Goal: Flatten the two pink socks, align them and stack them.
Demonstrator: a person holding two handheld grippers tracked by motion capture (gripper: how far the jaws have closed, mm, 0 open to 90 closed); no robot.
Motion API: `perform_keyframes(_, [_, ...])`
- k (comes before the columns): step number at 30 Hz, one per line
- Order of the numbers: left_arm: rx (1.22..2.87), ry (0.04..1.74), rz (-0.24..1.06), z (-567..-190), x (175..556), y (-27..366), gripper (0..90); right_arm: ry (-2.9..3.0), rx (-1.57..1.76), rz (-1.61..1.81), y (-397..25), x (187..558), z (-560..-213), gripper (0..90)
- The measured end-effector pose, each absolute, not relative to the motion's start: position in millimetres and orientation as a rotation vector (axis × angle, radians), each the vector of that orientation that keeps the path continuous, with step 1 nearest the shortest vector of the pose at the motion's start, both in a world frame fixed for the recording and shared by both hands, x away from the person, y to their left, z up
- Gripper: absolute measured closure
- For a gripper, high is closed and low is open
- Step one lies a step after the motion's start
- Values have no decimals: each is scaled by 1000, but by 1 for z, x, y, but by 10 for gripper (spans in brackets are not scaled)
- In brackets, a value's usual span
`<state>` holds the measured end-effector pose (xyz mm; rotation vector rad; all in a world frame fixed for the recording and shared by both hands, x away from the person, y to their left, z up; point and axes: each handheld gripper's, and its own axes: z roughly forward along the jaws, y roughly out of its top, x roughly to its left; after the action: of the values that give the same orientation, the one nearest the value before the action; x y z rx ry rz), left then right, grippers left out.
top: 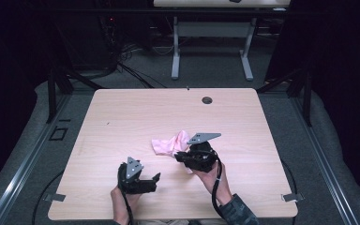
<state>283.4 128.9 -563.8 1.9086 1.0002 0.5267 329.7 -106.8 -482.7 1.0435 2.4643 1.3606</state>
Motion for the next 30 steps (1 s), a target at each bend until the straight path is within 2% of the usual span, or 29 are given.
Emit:
perform_keyframes(3, [1856, 933, 462, -561, 276, 106, 151, 2407, 1038, 1413, -111, 325, -470, 840])
perform_keyframes(8, [1826, 899, 438, -558, 276, 85, 184, 2355, 1031, 1441, -113, 321, -461, 840])
perform_keyframes(14, [1793, 930, 436, -558, 289, 72, 344, 2304, 1007, 1494, -113, 314, -448, 840])
perform_keyframes(17, [1813, 933, 444, -560, 294, 72, 616, 2297, 998, 1506, -114, 311, -445, 839])
perform_keyframes(18, [1825, 932, 472, -559, 295, 75, 787, 2298, 998, 1504, -116, 310, -445, 839])
perform_keyframes(19, [1825, 932, 472, -559, 295, 75, 831, 2298, 998, 1504, -116, 310, -445, 839])
perform_keyframes(23, [1866, 939, 590, -550, 291, 84, 859, 2280, 1021, 1510, -127, 306, -449, 839])
perform_keyframes(24, [1919, 920, 667, -544, 286, 87, 860, 2282, 1040, 1499, -133, 306, -454, 839])
perform_keyframes(25, [1919, 920, 667, -544, 286, 87, 860, 2282, 1040, 1499, -133, 306, -454, 839])
perform_keyframes(29, [2105, 837, 836, -539, 276, 81, 859, 2302, 1090, 1454, -144, 304, -472, 840])
perform_keyframes(30, [2162, 812, 844, -541, 274, 77, 859, 2305, 1106, 1439, -146, 303, -478, 840])
